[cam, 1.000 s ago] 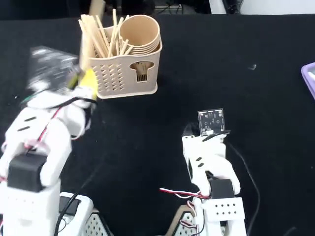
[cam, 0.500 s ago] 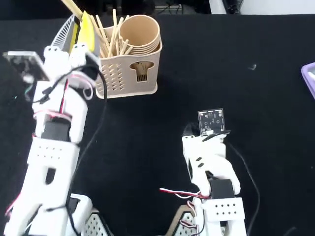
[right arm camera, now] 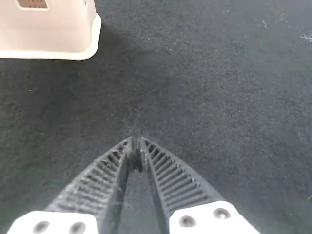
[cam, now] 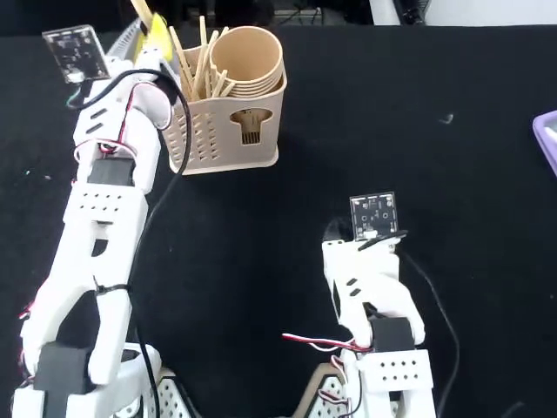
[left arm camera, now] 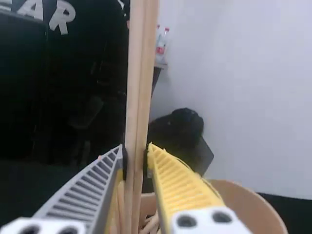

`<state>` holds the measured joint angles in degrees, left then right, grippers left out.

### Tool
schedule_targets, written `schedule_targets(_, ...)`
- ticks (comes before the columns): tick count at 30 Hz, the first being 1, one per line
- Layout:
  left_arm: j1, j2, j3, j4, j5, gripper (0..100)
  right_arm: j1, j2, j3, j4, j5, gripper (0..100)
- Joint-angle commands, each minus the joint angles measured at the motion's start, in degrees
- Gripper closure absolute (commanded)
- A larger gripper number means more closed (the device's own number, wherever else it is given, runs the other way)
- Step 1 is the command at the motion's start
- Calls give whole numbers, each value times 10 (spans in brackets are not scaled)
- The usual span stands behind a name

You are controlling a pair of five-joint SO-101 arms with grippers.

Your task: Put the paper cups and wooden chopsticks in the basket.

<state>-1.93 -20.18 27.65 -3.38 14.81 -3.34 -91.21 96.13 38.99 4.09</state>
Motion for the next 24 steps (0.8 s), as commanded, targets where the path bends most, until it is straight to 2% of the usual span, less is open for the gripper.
schedule_targets(1,-4,-4,-46,108,9,796,6,-15,-5,-16,-2,986)
schedule_targets(6,-8,-31,-119,251,5,789,6,-15,-5,-16,-2,986)
schedule_targets(12,-7,-142,-170,447,5,788,6,-15,-5,-16,-2,986)
schedule_targets(16,-8,-244,-132,621,3,880,6,-15,-5,-15,-2,985)
schedule_targets(19,-8,-340,-83,731,-75,977,7,-15,-5,-15,-2,986)
schedule_targets(21,-8,-409,-19,775,-136,952,5,-15,-7,-16,-1,984)
schedule_targets(24,-8,-520,117,785,-221,946,3,-16,-7,-17,-1,983)
